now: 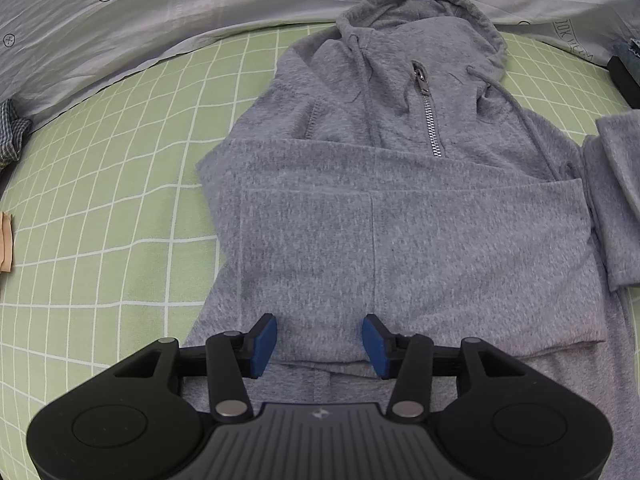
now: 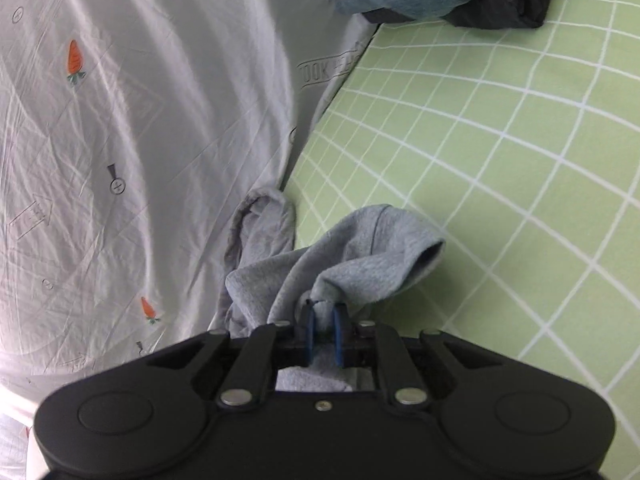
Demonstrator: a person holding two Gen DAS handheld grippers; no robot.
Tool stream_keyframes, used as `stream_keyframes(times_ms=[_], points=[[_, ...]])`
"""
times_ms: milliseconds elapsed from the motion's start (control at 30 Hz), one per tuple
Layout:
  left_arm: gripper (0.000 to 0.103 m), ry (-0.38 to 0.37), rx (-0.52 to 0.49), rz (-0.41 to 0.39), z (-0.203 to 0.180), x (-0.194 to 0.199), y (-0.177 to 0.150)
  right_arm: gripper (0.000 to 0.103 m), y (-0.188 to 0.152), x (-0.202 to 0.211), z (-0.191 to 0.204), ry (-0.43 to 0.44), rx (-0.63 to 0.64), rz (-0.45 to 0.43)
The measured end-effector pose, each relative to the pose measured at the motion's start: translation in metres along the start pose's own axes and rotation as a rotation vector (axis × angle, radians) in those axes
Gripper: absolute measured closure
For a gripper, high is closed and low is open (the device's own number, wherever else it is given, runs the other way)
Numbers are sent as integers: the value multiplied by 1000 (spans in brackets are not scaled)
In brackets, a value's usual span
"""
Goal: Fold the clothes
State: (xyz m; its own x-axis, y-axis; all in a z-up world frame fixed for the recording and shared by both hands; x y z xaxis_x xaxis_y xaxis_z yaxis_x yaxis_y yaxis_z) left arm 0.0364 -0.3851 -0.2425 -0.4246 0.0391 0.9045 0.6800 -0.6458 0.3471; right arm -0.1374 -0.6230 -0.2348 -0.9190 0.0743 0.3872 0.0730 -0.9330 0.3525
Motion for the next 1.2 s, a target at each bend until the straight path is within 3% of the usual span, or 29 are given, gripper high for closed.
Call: stream_keyframes(times_ms=[100, 167, 267, 300, 333, 400, 467, 600, 900, 1067, 1133, 1200], points=[[53, -3, 8, 0, 1, 0, 0, 93, -10, -13, 17, 120, -75, 15], [53, -5, 14, 0, 1, 0, 0, 93, -24, -31, 34, 148, -45, 98], [53, -9, 22, 0, 2, 0, -1, 90, -33, -34, 53, 144, 52, 140], [53, -10, 25, 0, 2, 0, -1, 82, -36, -35, 59, 142, 84, 155], [53, -11, 28, 0, 2, 0, -1, 57, -39, -35, 65, 141, 117, 169], [53, -9, 28, -3, 2, 1, -1, 31, -45, -37, 76, 138, 181, 197], [53, -1, 21, -8, 1, 4, -1, 27, -51, -39, 87, 129, 247, 223], [53, -28, 14, -47, 1, 17, 6, 1, -38, -32, 64, -124, 422, 185], [48, -121, -13, -126, -21, 41, 35, 1, -2, -4, 25, -695, 797, 87], [47, -211, -90, -177, -50, 55, 47, 1, -3, 2, 6, -720, 726, 110], [39, -239, -152, -206, -65, 60, 49, 1, -3, -1, 2, -726, 712, 113], [38, -258, -209, -224, -80, 62, 49, 1, -5, -4, 2, -732, 727, 123]])
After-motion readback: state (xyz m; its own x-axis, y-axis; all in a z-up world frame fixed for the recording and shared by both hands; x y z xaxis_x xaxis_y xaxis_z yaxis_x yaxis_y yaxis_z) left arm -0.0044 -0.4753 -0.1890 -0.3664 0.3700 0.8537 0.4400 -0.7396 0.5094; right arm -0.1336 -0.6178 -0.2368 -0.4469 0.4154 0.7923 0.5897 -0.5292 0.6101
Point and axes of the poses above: each gripper's, at about its wrist camera, not at the fingertips, and x roughly against the way its jaws point, z to its left, y to its top, the point moved 7 cm from there along -x, roughly the way its jaws point, and after that the axes turned 10 degrees about y, right-handed, at the moved point
